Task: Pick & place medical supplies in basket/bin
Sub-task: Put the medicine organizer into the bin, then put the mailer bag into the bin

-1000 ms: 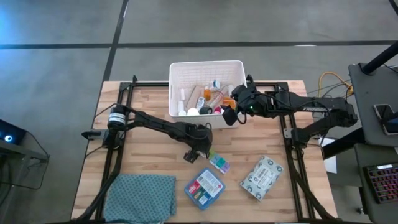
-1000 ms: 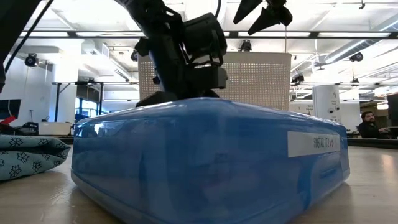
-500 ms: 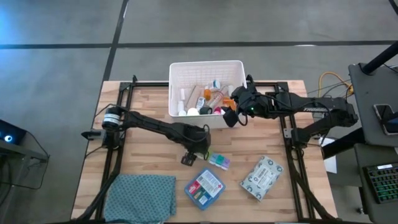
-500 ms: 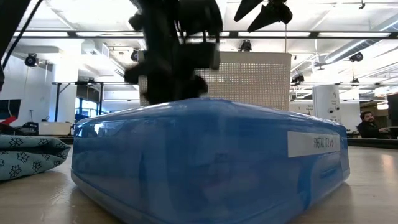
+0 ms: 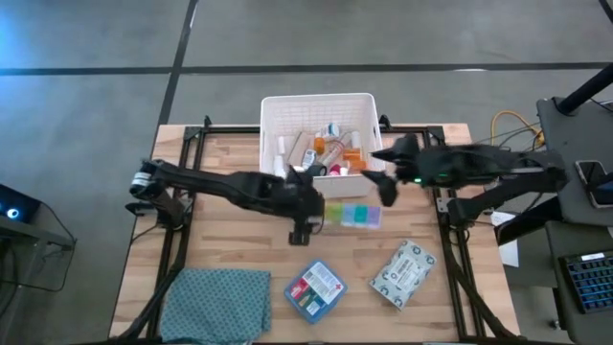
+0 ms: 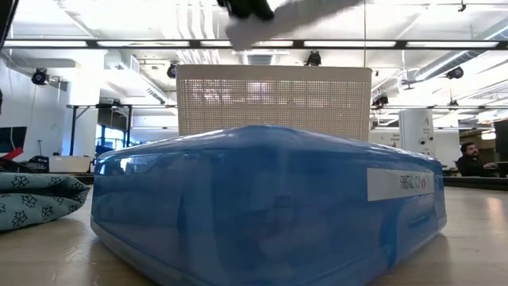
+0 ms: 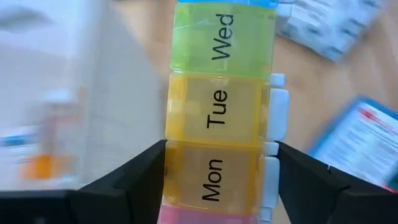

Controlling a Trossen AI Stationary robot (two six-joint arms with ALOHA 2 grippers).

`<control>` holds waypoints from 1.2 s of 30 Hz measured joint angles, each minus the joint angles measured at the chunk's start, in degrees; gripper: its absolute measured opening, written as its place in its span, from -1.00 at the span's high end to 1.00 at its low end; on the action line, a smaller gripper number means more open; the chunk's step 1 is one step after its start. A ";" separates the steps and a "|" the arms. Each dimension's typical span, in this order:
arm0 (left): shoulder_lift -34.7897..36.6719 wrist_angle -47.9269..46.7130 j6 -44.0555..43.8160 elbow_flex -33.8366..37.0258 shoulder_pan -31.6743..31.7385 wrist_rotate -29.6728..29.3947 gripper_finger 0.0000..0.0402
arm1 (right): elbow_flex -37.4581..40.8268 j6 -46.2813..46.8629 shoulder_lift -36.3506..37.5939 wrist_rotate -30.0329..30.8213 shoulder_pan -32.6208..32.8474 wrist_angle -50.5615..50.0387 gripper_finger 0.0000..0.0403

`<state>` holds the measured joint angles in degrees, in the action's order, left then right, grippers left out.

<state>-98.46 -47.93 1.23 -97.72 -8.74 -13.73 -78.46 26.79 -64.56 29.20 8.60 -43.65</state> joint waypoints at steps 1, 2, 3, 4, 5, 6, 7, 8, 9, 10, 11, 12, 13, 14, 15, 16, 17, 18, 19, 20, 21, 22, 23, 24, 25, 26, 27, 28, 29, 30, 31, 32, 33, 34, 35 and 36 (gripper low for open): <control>0.37 -1.59 -0.06 -1.83 -0.14 -2.82 -0.21 | 0.00 0.13 1.56 0.98 1.33 -0.26 -0.34; 0.72 -3.04 0.19 -3.79 -0.20 -5.71 -0.23 | 0.00 0.54 2.90 2.09 2.74 -0.81 -0.34; 1.10 -4.71 0.97 -5.81 -0.08 -8.96 -0.23 | 0.00 1.31 4.24 3.25 4.15 -1.27 -0.33; 1.21 -6.33 2.42 -7.59 0.37 -12.17 -0.24 | 0.00 2.33 5.62 4.26 5.55 -2.21 -0.33; 1.30 -7.75 4.09 -9.29 0.98 -14.77 -0.24 | 0.00 3.67 6.65 5.40 6.89 -3.45 -0.33; 1.30 -9.07 5.51 -10.99 1.96 -16.73 -0.24 | 0.00 5.25 7.83 6.28 8.07 -4.68 -0.33; 1.30 -9.96 6.83 -12.33 3.48 -17.70 -0.23 | 0.01 6.88 8.77 7.01 9.03 -6.36 -0.33; 1.30 -10.35 7.57 -13.32 5.32 -17.99 -0.23 | 0.18 8.57 9.29 7.53 9.84 -7.85 -0.33; 1.30 -10.57 7.98 -14.04 7.58 -17.87 -0.23 | 0.36 10.35 9.97 7.78 10.41 -9.39 -0.33; 1.30 -10.57 8.33 -14.35 10.07 -17.63 -0.23 | 0.74 12.19 10.30 8.27 10.79 -10.84 -0.33; 1.30 -10.55 8.76 -14.41 12.78 -17.36 -0.23 | 1.34 13.97 10.32 8.53 11.09 -12.02 -0.32; 1.30 -10.46 9.12 -14.11 15.75 -16.69 -0.23 | 2.08 15.51 10.33 8.54 11.17 -12.33 -0.32; 1.22 -10.24 9.18 -13.41 18.80 -15.54 -0.24 | 2.99 16.78 10.17 8.54 11.17 -12.29 -0.32; 0.92 -10.24 9.18 -12.75 22.08 -13.88 -0.24 | 4.05 17.86 9.90 8.51 11.17 -12.30 -0.31; 0.69 -10.22 8.95 -11.95 25.02 -12.20 -0.25 | 5.04 19.06 9.33 8.48 11.17 -12.32 -0.31; 0.25 -10.31 8.20 -11.03 27.47 -11.07 -0.26 | 6.07 20.23 8.60 8.47 11.17 -12.17 -0.32; -0.06 -10.35 7.60 -10.05 29.31 -10.84 -0.28 | 7.19 21.29 7.92 8.43 11.17 -11.66 -0.32; -0.28 -10.27 7.13 -9.03 30.45 -11.09 -0.30 | 8.26 22.40 7.18 8.34 11.17 -11.21 -0.33; -0.30 -10.01 7.15 -7.92 30.86 -10.90 -0.32 | 9.22 23.56 6.27 8.23 11.27 -10.97 -0.33; -0.28 -9.89 7.18 -6.87 30.74 -10.61 -0.34 | 10.11 24.68 5.24 8.13 11.32 -10.68 -0.33; -0.23 -9.70 7.48 -5.99 30.48 -10.16 -0.37 | 10.95 25.86 4.25 7.96 11.33 -10.42 -0.33; -0.23 -9.61 8.06 -5.12 30.04 -10.00 -0.40 | 11.85 26.92 3.21 7.69 11.45 -10.03 -0.32; -0.23 -9.63 8.82 -4.26 29.48 -9.90 -0.42 | 12.60 27.76 2.19 7.20 11.56 -9.57 -0.31; -0.23 -9.76 9.62 -3.55 29.01 -9.90 -0.45 | 13.22 28.41 1.28 6.70 11.54 -8.93 -0.31; -0.23 -9.85 10.42 -3.01 28.42 -10.05 -0.46 | 13.75 28.82 0.42 6.12 11.54 -8.19 -0.30; -0.23 -10.17 11.14 -2.73 27.75 -10.49 -0.48 | 14.27 29.12 -0.40 5.25 11.54 -7.38 -0.29; -0.14 -10.94 11.39 -2.69 27.10 -10.78 -0.48 | 14.80 29.42 -1.16 4.25 11.54 -6.57 -0.29; 0.10 -11.95 11.26 -2.68 26.27 -11.14 -0.49 | 15.22 29.78 -1.89 2.91 11.54 -5.93 -0.28; 0.53 -13.28 10.63 -2.68 25.18 -12.02 -0.49 | 15.75 29.96 -2.59 1.46 11.54 -5.34 -0.28; 1.22 -14.58 9.61 -2.68 23.96 -12.72 -0.49 | 16.19 30.23 -3.24 -0.32 11.54 -5.11 -0.28; 2.11 -15.95 8.50 -2.76 22.58 -13.22 -0.49 | 16.58 30.40 -3.90 -2.08 11.54 -4.87 -0.28; 3.28 -17.38 7.42 -3.01 21.11 -13.40 -0.49 | 16.96 30.79 -4.49 -3.77 11.54 -4.62 -0.28; 4.47 -18.20 6.26 -3.32 19.54 -13.48 -0.49 | 17.27 31.43 -5.15 -5.38 11.54 -4.55 -0.28; 5.99 -18.29 4.93 -3.43 17.76 -13.66 -0.49 | 17.68 31.89 -5.77 -6.83 11.54 -4.07 -0.28; 7.63 -18.50 3.57 -3.44 15.96 -13.65 -0.49 | 18.06 32.12 -6.43 -8.32 11.54 -3.49 -0.27; 9.04 -18.74 2.19 -3.44 14.03 -13.27 -0.49 | 18.45 32.24 -7.10 -9.96 11.54 -2.59 -0.27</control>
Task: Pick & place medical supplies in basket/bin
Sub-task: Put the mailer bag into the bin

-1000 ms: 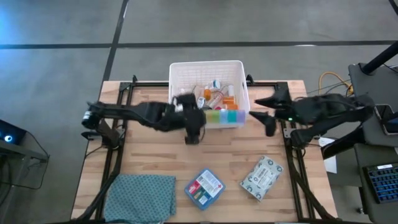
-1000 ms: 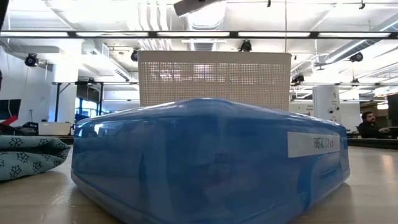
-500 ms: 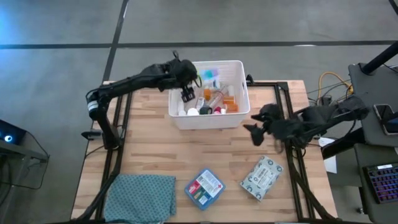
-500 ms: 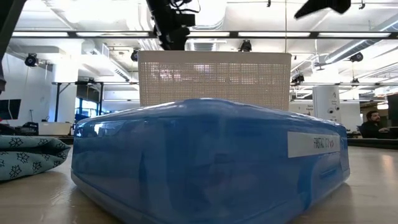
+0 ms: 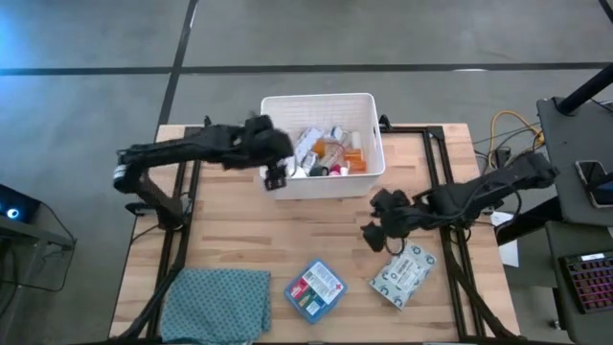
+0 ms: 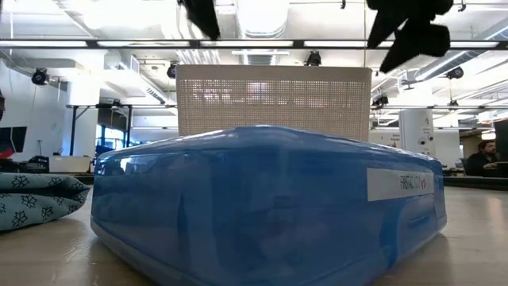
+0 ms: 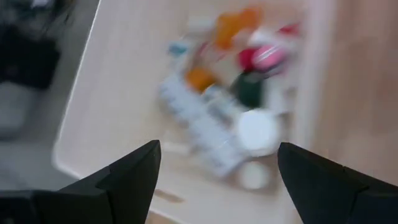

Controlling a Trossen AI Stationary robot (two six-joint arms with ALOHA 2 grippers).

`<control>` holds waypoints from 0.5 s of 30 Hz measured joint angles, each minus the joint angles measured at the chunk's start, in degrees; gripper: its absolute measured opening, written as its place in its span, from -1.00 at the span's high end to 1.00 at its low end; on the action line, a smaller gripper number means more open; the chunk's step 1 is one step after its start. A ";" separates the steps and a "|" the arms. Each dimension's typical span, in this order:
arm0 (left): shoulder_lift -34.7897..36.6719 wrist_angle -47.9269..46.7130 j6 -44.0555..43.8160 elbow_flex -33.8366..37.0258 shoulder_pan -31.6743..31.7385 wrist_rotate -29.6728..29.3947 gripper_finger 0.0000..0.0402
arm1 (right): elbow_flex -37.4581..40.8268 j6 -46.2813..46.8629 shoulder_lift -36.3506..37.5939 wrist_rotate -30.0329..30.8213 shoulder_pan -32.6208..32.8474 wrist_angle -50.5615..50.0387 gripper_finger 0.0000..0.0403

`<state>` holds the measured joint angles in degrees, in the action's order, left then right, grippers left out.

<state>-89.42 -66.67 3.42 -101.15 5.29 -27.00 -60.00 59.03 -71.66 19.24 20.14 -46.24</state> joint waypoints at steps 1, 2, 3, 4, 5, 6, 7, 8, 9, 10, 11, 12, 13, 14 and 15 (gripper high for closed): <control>1.48 0.05 -1.56 0.00 -1.94 0.80 -0.49 | 0.34 0.07 -0.57 -1.71 -0.03 0.90 -0.27; 2.84 0.08 -3.30 0.01 -3.65 1.85 -0.49 | 0.73 0.10 -1.13 -3.40 -0.04 1.61 -0.27; 3.95 0.10 -5.41 0.03 -5.40 3.33 -0.49 | 1.20 0.11 -1.71 -5.04 -0.04 2.23 -0.27; 5.08 0.06 -7.75 0.07 -7.08 4.90 -0.49 | 1.49 0.10 -2.32 -6.55 -0.04 2.45 -0.27; 6.18 0.10 -10.08 0.24 -8.56 6.39 -0.49 | 1.87 -0.06 -2.92 -7.99 -0.01 2.58 -0.27; 7.13 0.04 -12.59 0.43 -9.93 7.46 -0.49 | 2.32 -0.35 -3.61 -9.62 0.18 2.39 -0.27; 7.97 0.04 -15.09 0.65 -11.40 7.97 -0.49 | 2.70 -0.61 -4.27 -11.32 0.30 2.30 -0.27; 8.74 0.06 -17.49 0.95 -12.73 8.13 -0.49 | 3.04 -0.90 -5.01 -12.97 0.41 2.43 -0.26; 9.38 0.02 -19.78 1.40 -14.07 8.15 -0.49 | 3.28 -1.22 -5.85 -14.48 0.51 2.36 -0.26; 9.89 0.02 -22.05 1.89 -15.40 8.19 -0.49 | 3.35 -1.72 -6.79 -15.92 0.52 2.43 -0.26; 10.44 0.10 -24.18 2.58 -16.62 8.24 -0.49 | 3.36 -2.12 -7.84 -17.26 0.52 2.67 -0.26; 10.89 0.05 -26.31 3.43 -17.86 8.32 -0.50 | 3.38 -2.49 -8.98 -18.62 0.50 3.01 -0.26; 11.21 -0.01 -28.28 4.30 -19.03 8.36 -0.50 | 3.41 -2.91 -10.09 -20.32 0.50 3.21 -0.26; 11.52 0.04 -30.13 5.21 -20.27 8.36 -0.50 | 3.41 -3.37 -11.18 -21.88 0.48 3.28 -0.27; 11.72 0.06 -31.97 6.15 -21.47 8.53 -0.50 | 3.40 -3.70 -12.29 -23.53 0.51 3.28 -0.27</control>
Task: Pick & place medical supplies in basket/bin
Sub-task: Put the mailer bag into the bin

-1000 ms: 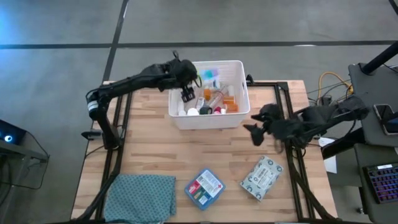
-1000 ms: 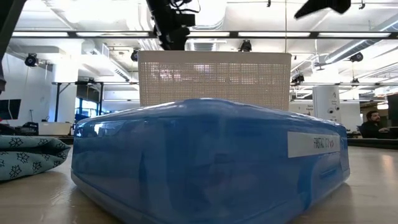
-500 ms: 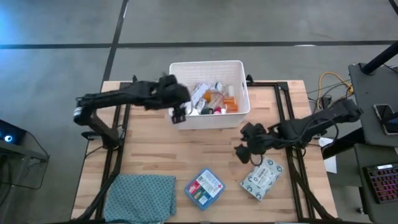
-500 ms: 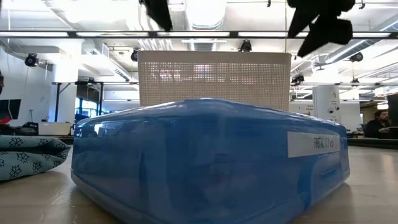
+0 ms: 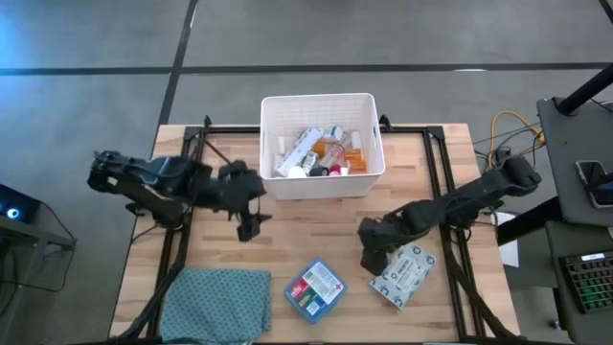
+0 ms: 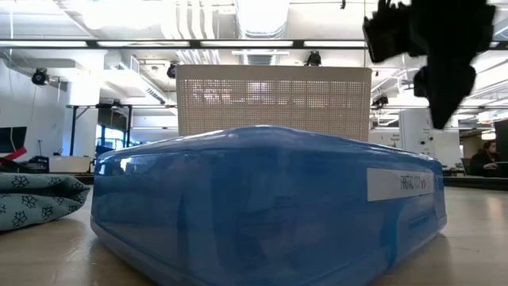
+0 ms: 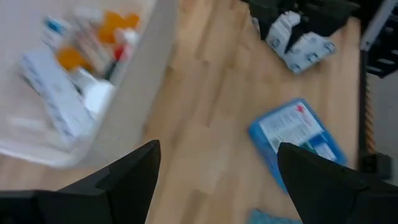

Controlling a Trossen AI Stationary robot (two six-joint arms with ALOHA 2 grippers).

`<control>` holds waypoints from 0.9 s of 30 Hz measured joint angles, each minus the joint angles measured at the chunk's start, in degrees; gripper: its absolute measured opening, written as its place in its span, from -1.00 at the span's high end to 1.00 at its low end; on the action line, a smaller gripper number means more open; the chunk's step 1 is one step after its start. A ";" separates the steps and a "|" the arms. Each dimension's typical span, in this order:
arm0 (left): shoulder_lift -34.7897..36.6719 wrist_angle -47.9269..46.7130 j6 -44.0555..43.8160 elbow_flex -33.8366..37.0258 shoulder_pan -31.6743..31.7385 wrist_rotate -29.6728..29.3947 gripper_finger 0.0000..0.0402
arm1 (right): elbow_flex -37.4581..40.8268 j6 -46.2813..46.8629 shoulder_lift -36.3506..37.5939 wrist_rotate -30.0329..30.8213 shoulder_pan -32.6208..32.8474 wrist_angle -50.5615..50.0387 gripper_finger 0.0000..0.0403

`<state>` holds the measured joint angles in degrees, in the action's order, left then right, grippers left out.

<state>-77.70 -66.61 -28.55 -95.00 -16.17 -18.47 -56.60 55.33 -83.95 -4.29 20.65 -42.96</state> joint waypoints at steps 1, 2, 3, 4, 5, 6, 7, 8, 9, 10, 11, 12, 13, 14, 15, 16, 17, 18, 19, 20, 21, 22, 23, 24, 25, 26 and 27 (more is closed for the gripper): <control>0.12 0.16 -1.88 1.07 -1.22 0.27 -0.50 | -0.04 -0.28 -1.05 -1.79 0.27 -0.08 -0.27; 0.16 0.67 -3.71 2.16 -2.45 0.47 -0.50 | -0.06 -0.30 -1.88 -3.50 0.69 -0.11 -0.27; 0.16 1.43 -5.56 3.31 -3.60 0.53 -0.50 | -0.07 -0.20 -2.65 -5.21 1.21 -0.13 -0.26; 0.16 2.39 -7.28 4.57 -4.75 0.58 -0.50 | -0.26 0.32 -3.30 -6.78 1.73 -0.25 -0.26; 0.16 3.77 -8.94 6.01 -5.80 0.62 -0.50 | -0.40 1.16 -3.65 -8.27 2.35 -0.20 -0.25; 0.16 5.70 -10.58 7.50 -6.83 0.63 -0.50 | -0.45 2.06 -3.87 -9.65 3.11 -0.15 -0.24; 0.16 7.91 -12.01 8.99 -7.74 0.66 -0.50 | -0.53 3.22 -4.04 -11.03 3.86 -0.21 -0.24; 0.16 10.54 -13.11 10.57 -8.62 0.66 -0.50 | -0.62 4.63 -4.06 -12.05 4.75 -0.29 -0.23; 0.16 13.21 -13.85 12.17 -9.35 0.64 -0.50 | -0.76 6.37 -3.98 -12.53 5.84 -0.28 -0.23; 0.16 15.98 -14.33 13.77 -9.96 0.64 -0.50 | -0.80 8.40 -3.63 -12.70 7.10 -0.20 -0.22; 0.16 19.02 -14.73 15.41 -10.51 0.64 -0.50 | -0.90 10.80 -3.34 -12.83 8.47 -0.38 -0.22; 0.16 22.17 -15.12 17.11 -10.88 0.64 -0.50 | -1.01 13.60 -2.91 -12.94 9.88 -0.61 -0.22; 0.14 25.09 -15.27 18.74 -11.08 0.65 -0.50 | -1.05 16.48 -2.57 -12.96 11.57 -1.04 -0.22; 0.14 27.67 -15.33 20.34 -11.22 0.66 -0.50 | -1.05 19.48 -2.33 -12.96 13.34 -1.99 -0.22; 0.14 30.43 -15.37 21.89 -11.21 0.63 -0.50 | -1.05 22.84 -2.29 -12.90 15.20 -2.98 -0.22; 0.14 32.93 -15.39 23.31 -11.18 0.62 -0.50 | -1.05 26.23 -2.29 -12.83 17.31 -4.03 -0.22; 0.14 35.00 -15.42 24.59 -11.17 0.61 -0.50 | -1.01 29.78 -2.30 -12.48 19.51 -5.28 -0.22; 0.14 37.02 -15.43 25.89 -11.12 0.57 -0.50 | -0.96 33.58 -2.43 -12.24 21.91 -6.58 -0.22; 0.14 39.11 -15.44 27.06 -10.86 0.54 -0.50 | -0.91 37.52 -2.68 -12.23 24.07 -7.58 -0.22; 0.12 41.16 -15.42 28.18 -10.45 0.60 -0.50 | -0.74 41.75 -2.98 -11.89 26.30 -8.15 -0.22; 0.11 43.34 -15.42 29.32 -10.11 0.62 -0.50 | -0.56 45.54 -3.35 -11.01 28.58 -8.82 -0.22; 0.11 45.74 -15.40 30.45 -9.67 0.58 -0.50 | -0.22 49.33 -3.62 -9.47 30.66 -9.39 -0.22; 0.11 48.75 -15.39 31.67 -9.14 0.54 -0.50 | -0.03 52.65 -3.90 -7.40 32.35 -9.45 -0.22; 0.11 51.98 -15.21 32.96 -8.33 0.57 -0.50 | 0.20 55.55 -4.08 -5.44 33.71 -8.80 -0.22; -0.12 55.74 -15.08 34.39 -7.33 0.91 -0.50 | 0.59 58.11 -4.23 -3.53 34.78 -8.23 -0.22; -0.66 60.42 -15.10 35.71 -5.85 2.17 -0.50 | 1.13 60.30 -4.28 -1.90 35.67 -7.71 -0.22; -1.35 65.31 -15.07 36.91 -4.10 4.77 -0.50 | 1.71 61.88 -4.20 -0.56 36.23 -6.65 -0.22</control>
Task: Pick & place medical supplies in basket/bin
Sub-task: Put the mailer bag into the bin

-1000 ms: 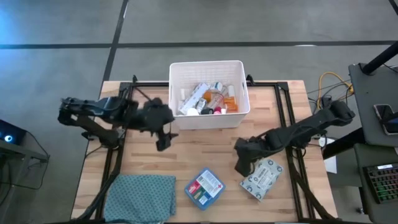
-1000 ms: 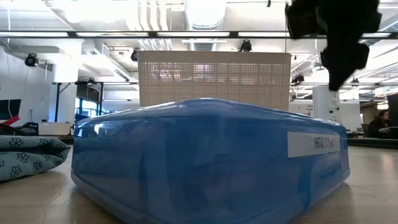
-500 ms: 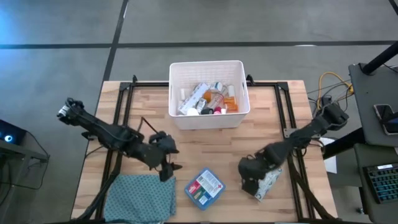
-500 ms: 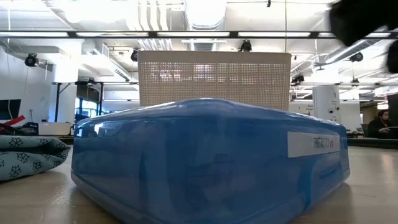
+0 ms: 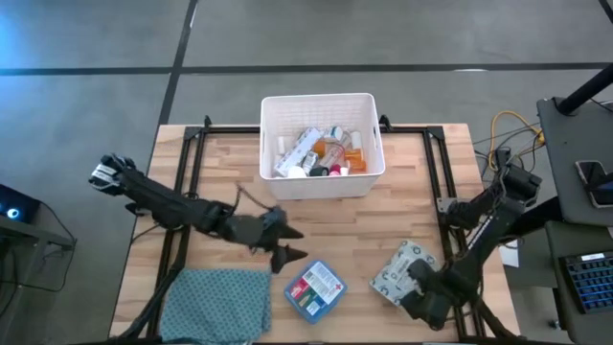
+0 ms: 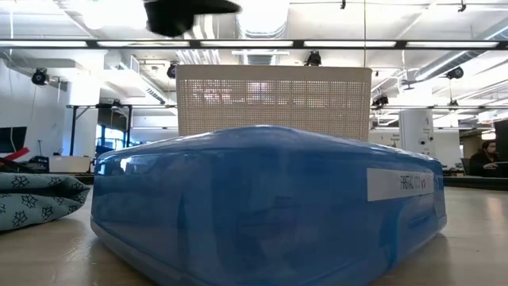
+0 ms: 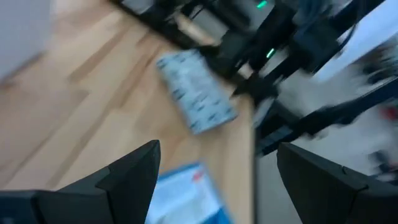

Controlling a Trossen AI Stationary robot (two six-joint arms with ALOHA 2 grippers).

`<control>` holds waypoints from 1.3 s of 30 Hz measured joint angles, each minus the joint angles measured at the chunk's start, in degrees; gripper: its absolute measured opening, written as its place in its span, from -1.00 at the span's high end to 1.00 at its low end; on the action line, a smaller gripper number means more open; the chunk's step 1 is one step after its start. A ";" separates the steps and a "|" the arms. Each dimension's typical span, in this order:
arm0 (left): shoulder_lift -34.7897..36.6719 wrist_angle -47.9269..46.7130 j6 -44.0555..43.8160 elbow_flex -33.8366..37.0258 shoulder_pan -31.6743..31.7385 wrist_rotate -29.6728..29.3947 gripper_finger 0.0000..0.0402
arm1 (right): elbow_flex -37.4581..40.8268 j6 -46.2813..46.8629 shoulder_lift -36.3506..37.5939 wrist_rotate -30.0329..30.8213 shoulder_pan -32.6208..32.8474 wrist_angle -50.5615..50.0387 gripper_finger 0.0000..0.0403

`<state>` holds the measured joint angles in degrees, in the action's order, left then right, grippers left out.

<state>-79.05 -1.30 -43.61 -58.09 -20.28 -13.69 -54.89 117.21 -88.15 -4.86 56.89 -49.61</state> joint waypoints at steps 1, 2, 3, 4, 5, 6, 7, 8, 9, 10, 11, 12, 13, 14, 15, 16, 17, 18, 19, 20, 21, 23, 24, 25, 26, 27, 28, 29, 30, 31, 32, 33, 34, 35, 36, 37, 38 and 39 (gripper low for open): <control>-1.17 4.50 -0.01 1.06 1.70 2.98 -0.49 | 0.53 1.29 0.12 1.29 0.32 1.61 -0.22; -2.57 8.36 -0.18 1.73 3.30 6.01 -0.49 | 1.02 2.40 0.31 2.56 0.46 2.96 -0.22; -4.07 11.50 -0.48 2.03 4.70 8.65 -0.48 | 1.38 3.03 0.43 3.77 0.64 3.44 -0.22; -5.70 13.46 -0.50 2.06 5.84 10.44 -0.48 | 1.70 3.07 0.44 4.92 0.75 3.38 -0.22; -7.19 14.41 -0.48 1.87 6.59 11.65 -0.47 | 2.07 2.75 0.38 5.54 0.87 3.10 -0.22; -8.69 14.24 -0.42 1.24 7.08 12.10 -0.46 | 2.39 1.69 -0.01 6.09 0.85 2.91 -0.22; -10.32 14.16 0.01 0.34 7.36 12.34 -0.45 | 2.87 0.78 -0.23 6.18 0.87 2.32 -0.22; -11.81 14.20 0.90 -0.57 7.57 12.55 -0.45 | 3.36 -0.10 -0.83 6.10 0.87 1.12 -0.22; -13.52 13.89 1.98 -1.42 7.65 12.60 -0.44 | 3.97 -1.33 -1.23 5.98 0.86 0.13 -0.22; -15.17 13.79 3.15 -2.67 7.68 12.55 -0.44 | 4.67 -2.58 -1.74 5.14 0.62 -0.47 -0.22; -16.82 13.77 4.24 -4.02 7.71 12.56 -0.43 | 5.34 -3.90 -2.11 4.85 0.43 -0.29 -0.22; -18.79 13.67 5.12 -5.49 7.72 12.55 -0.43 | 5.93 -5.24 -2.26 4.61 0.04 -0.06 -0.22; -20.47 13.53 5.61 -7.20 7.72 12.55 -0.43 | 6.34 -6.52 -2.46 4.67 -0.29 0.13 -0.22; -22.18 13.36 6.22 -8.87 7.72 12.57 -0.43 | 6.51 -8.23 -2.67 5.23 -0.71 0.66 -0.22; -24.13 12.94 6.72 -10.86 7.72 12.55 -0.43 | 6.57 -10.14 -2.73 6.03 -1.20 0.90 -0.22; -25.78 12.64 7.67 -12.89 7.74 12.55 -0.43 | 6.53 -12.14 -2.75 7.44 -1.77 1.06 -0.22; -27.82 12.08 8.46 -15.02 7.84 12.33 -0.43 | 6.45 -13.91 -2.73 8.74 -2.56 1.37 -0.22; -29.50 11.62 9.39 -17.10 7.83 11.99 -0.43 | 6.42 -15.67 -2.73 10.10 -3.35 1.36 -0.22; -31.43 10.31 10.37 -19.47 7.86 11.70 -0.43 | 6.42 -17.18 -2.73 11.64 -4.17 1.35 -0.22; -33.36 9.10 11.59 -22.06 7.95 11.29 -0.43 | 6.42 -18.51 -2.71 13.15 -5.08 1.39 -0.22; -35.05 7.84 13.35 -24.69 7.96 10.61 -0.43 | 6.38 -19.61 -2.70 14.26 -5.98 1.42 -0.22; -38.76 4.06 17.58 -29.94 8.04 9.07 -0.43 | 6.20 -21.85 -2.70 15.45 -7.54 1.60 -0.22; -40.77 2.22 20.04 -32.95 8.09 8.39 -0.43 | 5.98 -23.09 -2.70 15.53 -8.19 1.83 -0.22; -42.64 -0.07 22.30 -35.85 8.09 7.84 -0.43 | 5.67 -24.37 -2.70 15.47 -8.67 1.88 -0.22; -44.54 -3.02 24.40 -38.73 8.17 7.11 -0.43 | 5.34 -25.17 -2.70 15.28 -8.95 1.96 -0.22; -46.57 -5.75 26.35 -41.94 8.33 6.40 -0.43 | 4.99 -25.54 -2.68 15.10 -8.99 2.02 -0.22; -48.40 -8.32 28.07 -44.93 8.36 5.56 -0.43 | 4.62 -25.97 -2.63 15.07 -8.93 1.98 -0.22; -50.08 -11.42 29.44 -47.78 8.46 4.69 -0.43 | 4.27 -25.82 -2.56 15.01 -8.60 1.85 -0.22; -51.57 -14.53 30.74 -50.42 8.61 3.69 -0.43 | 3.96 -25.00 -2.36 15.07 -8.12 2.02 -0.22; -53.27 -16.60 31.84 -53.11 8.81 3.01 -0.43 | 3.91 -23.28 -2.19 15.01 -7.59 2.15 -0.22; -54.52 -18.44 32.96 -55.43 9.05 2.65 -0.43 | 3.93 -20.52 -2.05 15.08 -7.08 2.03 -0.22; -55.64 -20.91 34.10 -57.39 9.35 2.63 -0.43 | 4.16 -17.30 -1.87 15.15 -6.48 1.99 -0.22; -56.87 -22.59 35.32 -59.14 9.52 2.63 -0.43 | 4.43 -13.05 -1.69 15.49 -5.73 1.95 -0.22; -57.77 -23.30 36.61 -60.74 9.65 2.62 -0.43 | 4.81 -7.71 -1.29 16.07 -4.84 2.04 -0.22; -58.26 -24.37 38.28 -61.48 9.77 2.64 -0.43 | 5.23 -2.19 -0.85 16.87 -4.01 1.98 -0.21; -58.61 -25.26 39.92 -61.86 9.84 2.69 -0.43 | 5.45 3.33 -0.40 17.97 -3.07 1.66 -0.21; -58.77 -25.07 41.56 -61.89 9.82 2.69 -0.43 | 5.52 7.74 -0.06 19.59 -1.97 1.79 -0.21; -58.82 -24.67 42.92 -61.69 9.79 2.81 -0.43 | 5.61 11.71 0.31 21.65 -0.80 1.88 -0.20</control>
<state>-137.86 -25.97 -0.70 -119.79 -10.49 -10.88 -49.27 128.91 -87.83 16.80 56.08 -47.74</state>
